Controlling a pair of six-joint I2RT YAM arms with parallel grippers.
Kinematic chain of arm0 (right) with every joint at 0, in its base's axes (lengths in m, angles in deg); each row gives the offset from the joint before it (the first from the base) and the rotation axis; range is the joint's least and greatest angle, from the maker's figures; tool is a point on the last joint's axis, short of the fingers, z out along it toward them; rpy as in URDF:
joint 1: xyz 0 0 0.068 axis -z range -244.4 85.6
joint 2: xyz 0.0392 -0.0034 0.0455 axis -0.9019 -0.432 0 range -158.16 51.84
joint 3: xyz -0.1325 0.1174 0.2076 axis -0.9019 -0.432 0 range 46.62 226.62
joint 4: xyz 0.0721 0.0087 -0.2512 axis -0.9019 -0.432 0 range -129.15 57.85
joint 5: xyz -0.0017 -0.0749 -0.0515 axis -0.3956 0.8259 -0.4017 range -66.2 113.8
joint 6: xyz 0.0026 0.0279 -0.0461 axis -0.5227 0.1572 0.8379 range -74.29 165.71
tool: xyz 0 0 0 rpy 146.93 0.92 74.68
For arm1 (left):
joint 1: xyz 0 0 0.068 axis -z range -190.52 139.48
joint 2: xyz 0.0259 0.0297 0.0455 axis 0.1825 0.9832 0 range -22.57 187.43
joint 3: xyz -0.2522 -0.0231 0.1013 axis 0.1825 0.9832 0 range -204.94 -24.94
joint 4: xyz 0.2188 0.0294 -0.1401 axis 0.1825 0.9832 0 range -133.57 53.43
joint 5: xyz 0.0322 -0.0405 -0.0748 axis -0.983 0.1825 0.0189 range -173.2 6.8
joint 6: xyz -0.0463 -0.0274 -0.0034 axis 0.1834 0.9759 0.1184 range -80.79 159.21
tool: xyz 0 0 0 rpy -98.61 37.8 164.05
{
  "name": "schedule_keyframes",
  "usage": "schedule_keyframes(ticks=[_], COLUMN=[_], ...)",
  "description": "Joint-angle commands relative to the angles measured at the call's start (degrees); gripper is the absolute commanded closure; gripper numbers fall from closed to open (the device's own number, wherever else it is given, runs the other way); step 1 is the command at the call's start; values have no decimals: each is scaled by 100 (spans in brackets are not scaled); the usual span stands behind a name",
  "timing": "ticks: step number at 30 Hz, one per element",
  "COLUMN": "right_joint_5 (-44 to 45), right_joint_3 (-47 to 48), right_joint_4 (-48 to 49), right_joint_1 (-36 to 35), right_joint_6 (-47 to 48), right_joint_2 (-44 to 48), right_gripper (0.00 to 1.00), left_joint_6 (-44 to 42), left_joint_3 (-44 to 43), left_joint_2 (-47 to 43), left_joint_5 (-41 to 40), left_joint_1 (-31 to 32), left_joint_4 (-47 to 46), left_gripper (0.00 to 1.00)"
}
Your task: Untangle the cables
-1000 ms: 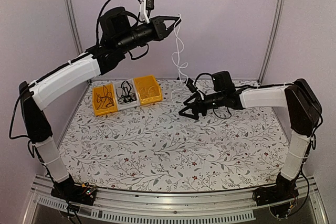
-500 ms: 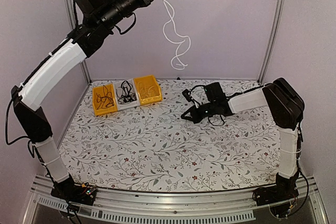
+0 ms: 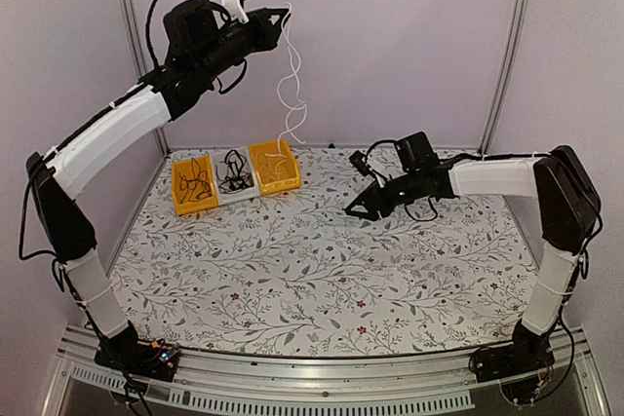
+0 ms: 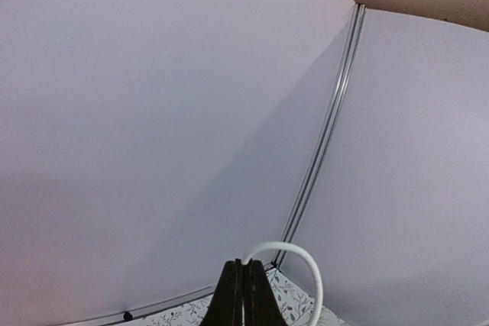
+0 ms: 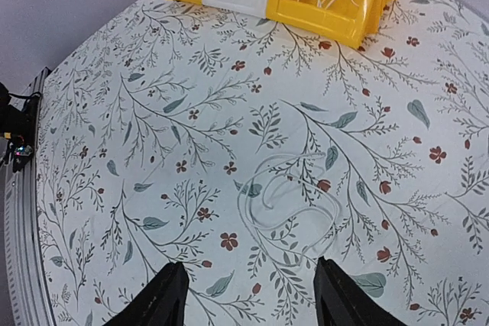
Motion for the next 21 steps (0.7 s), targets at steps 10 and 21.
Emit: schedule_keyframes(ticks=[10, 21], right_joint_5=[-456, -385], right_joint_3=[-460, -602], right_joint_4=[-1255, -1482], right_joint_1=[63, 107], right_joint_6=[862, 1077], right_joint_2=[1972, 2209], right_gripper=[35, 35], left_joint_6=[-2, 392], left_joint_3=[1338, 1128], left_joint_2=[202, 1800], left_joint_5=[365, 1090], left_joint_1=[-973, -1794], left_joint_4=[-363, -622], left_gripper=[100, 100])
